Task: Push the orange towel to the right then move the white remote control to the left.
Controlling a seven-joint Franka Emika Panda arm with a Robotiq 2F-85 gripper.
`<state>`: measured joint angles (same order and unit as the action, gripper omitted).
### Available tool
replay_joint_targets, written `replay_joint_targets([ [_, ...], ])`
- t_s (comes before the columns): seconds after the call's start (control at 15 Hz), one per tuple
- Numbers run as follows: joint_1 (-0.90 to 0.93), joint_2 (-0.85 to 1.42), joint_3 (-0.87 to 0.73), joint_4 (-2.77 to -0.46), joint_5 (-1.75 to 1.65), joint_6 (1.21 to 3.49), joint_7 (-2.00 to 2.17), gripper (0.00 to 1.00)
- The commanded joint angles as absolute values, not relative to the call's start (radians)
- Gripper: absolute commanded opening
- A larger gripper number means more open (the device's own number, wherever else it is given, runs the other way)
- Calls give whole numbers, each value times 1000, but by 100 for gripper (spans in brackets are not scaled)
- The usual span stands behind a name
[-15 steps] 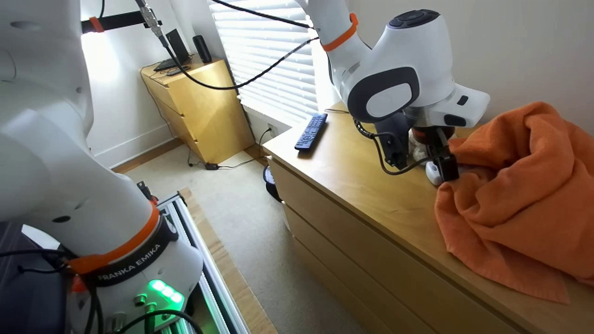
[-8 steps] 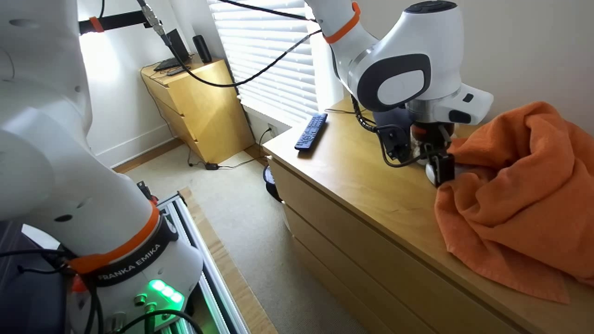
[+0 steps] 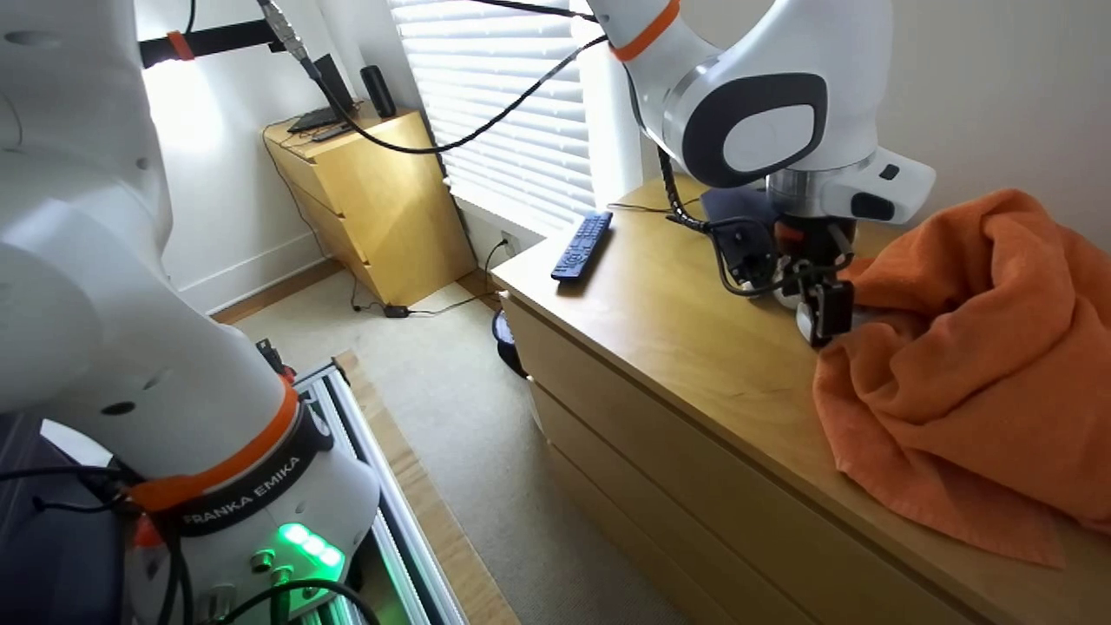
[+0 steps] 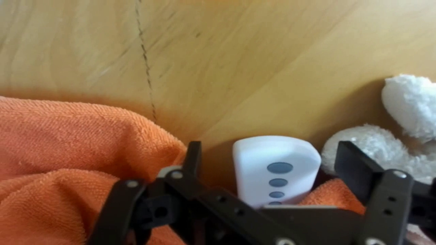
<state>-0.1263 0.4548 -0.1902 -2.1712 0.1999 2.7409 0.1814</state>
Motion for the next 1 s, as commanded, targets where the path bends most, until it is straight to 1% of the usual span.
replay_joint_targets([
  [0.0,-147,468,-184,-2153,191,2711,191,100],
  [0.47,-190,489,-138,-2127,238,2739,160,100],
  [0.93,-191,523,-146,-2103,221,2729,178,100],
])
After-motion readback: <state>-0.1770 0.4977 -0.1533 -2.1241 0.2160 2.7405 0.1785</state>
